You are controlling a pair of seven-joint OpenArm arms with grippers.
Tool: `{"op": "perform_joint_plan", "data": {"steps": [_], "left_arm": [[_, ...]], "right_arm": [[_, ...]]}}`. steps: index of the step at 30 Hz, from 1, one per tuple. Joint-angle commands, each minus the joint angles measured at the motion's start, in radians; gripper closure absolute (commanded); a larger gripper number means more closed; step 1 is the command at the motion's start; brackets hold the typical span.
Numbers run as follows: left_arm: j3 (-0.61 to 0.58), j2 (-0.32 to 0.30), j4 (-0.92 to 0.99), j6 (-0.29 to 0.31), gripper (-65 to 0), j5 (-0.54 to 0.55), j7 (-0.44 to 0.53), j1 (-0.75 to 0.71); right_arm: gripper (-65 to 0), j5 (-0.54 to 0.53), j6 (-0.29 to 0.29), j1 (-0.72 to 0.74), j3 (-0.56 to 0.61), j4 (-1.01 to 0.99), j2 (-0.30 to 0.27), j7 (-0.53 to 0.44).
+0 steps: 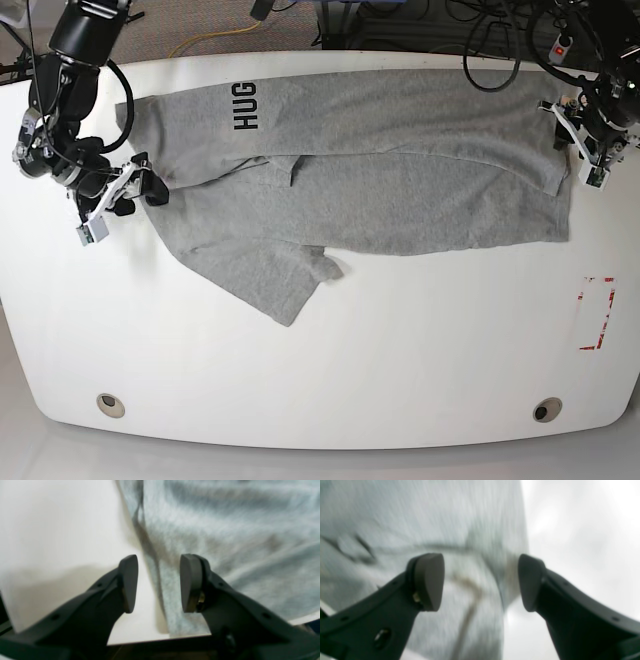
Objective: Fold the T-shirt properly
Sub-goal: 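Move the open right gripper down along the shirt toward the sleeve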
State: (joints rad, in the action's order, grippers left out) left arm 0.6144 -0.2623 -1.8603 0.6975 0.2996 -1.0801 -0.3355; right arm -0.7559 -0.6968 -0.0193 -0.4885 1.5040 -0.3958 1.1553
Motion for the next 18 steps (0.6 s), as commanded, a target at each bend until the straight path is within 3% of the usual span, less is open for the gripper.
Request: {"op": "perform_joint_plan", "data": {"steps": [1, 5, 9, 14, 18], "left_arm": [[0.065, -0.016, -0.034, 0.001, -25.6, 0.069, 0.010, 0.017], [0.123, -0.015, -0.028, 0.001, -25.6, 0.054, 0.010, 0.094], [0.126, -0.015, -0.026, 0.001, -25.6, -0.006, 0.010, 0.158], [0.120, -0.015, -0.026, 0.001, -25.6, -0.086, 0.010, 0.229], [0.106, -0.015, -0.023, 0.001, -25.6, -0.099, 0.010, 0.255]], "right_arm": [[-43.6, -0.017, -0.001, 0.025, 0.001, 0.010, -0.015, -0.071], [-45.0, -0.017, -0.001, 0.112, 0.061, -0.082, -0.015, -0.100], [-44.5, -0.006, -0.001, 0.187, 0.132, -0.202, -0.022, -0.200], [-44.5, 0.175, -0.001, 0.324, 0.193, -0.345, -0.009, -0.271], [-44.5, 0.335, -0.001, 0.404, 0.195, -0.428, 0.036, -0.351]]}}
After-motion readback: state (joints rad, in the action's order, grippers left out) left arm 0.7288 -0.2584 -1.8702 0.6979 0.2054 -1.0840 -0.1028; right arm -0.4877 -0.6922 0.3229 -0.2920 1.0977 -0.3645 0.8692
